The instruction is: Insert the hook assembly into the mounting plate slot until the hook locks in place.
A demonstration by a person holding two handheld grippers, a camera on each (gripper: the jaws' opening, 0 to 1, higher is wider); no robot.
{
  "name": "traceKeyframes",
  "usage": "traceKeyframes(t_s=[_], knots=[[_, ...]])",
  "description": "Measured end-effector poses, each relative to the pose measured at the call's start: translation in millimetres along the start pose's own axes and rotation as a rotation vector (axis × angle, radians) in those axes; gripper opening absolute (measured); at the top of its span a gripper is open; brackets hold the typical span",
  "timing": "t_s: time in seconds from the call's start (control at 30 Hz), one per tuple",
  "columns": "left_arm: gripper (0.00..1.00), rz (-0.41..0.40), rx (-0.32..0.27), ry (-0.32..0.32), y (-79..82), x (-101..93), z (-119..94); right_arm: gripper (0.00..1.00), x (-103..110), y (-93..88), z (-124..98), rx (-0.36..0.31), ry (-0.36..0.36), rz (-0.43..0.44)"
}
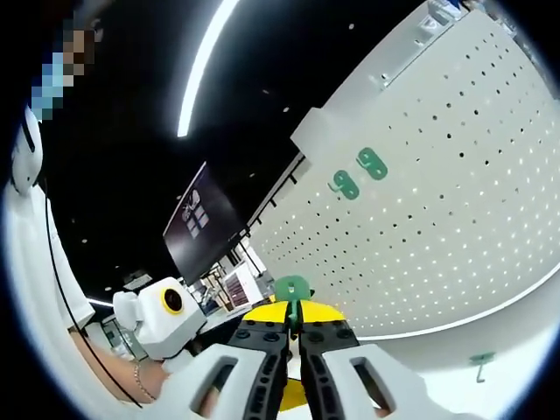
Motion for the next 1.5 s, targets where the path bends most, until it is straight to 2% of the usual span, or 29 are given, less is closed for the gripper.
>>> traceKeyframes(t_s=[0.07,0.27,0.37,0.47,0.6,0.63,0.8,1.07,1.5], knots=[[0.91,-0.001,0.008,0.003,-1.6,0.0,-0.2,0.0,0.1,-0.3,0.1,0.0,0.0,0.001],[0.9,-0.005,0.007,0.002,-1.9,-0.4,-0.7,0.0,1.8,-0.5,-0.1,0.003,0.001,-0.011],[0.9,-0.004,0.007,0.003,-2.1,-0.4,-0.7,0.0,3.4,0.6,-1.0,0.008,-0.019,-0.08],[0.9,-0.007,0.012,0.006,-3.8,0.2,-0.9,0.0,1.1,0.1,-1.1,0.04,-0.077,-0.233],[0.89,-0.012,0.015,0.005,-5.0,0.0,-0.8,0.0,-7.7,3.1,-2.7,0.07,-0.192,-0.473],[0.89,-0.011,0.016,0.005,-5.2,0.0,-0.8,0.0,-8.9,1.9,-3.1,0.082,-0.204,-0.502],[0.89,-0.011,0.014,0.005,-4.6,0.5,-1.2,0.0,-14.1,-0.3,-3.6,0.088,-0.21,-0.439],[0.88,-0.017,0.021,0.005,-7.7,1.5,-1.9,0.0,-19.9,5.6,-3.9,0.08,-0.235,-0.438],[0.87,-0.029,0.033,0.023,-15.5,5.6,-8.4,0.0,-45.8,37.1,-3.5,0.05,-0.342,-0.414]])
Point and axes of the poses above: the point that each gripper's makers call its tool centre point, and the gripper's own axes: z roughly forward along the fingers, x roughly to its left, y roughly out of its top, the point moved 2 cm from there along -z, roughly backward along the fingers, and after that the axes turned 4 degrees about -y, right-handed, at the moved point
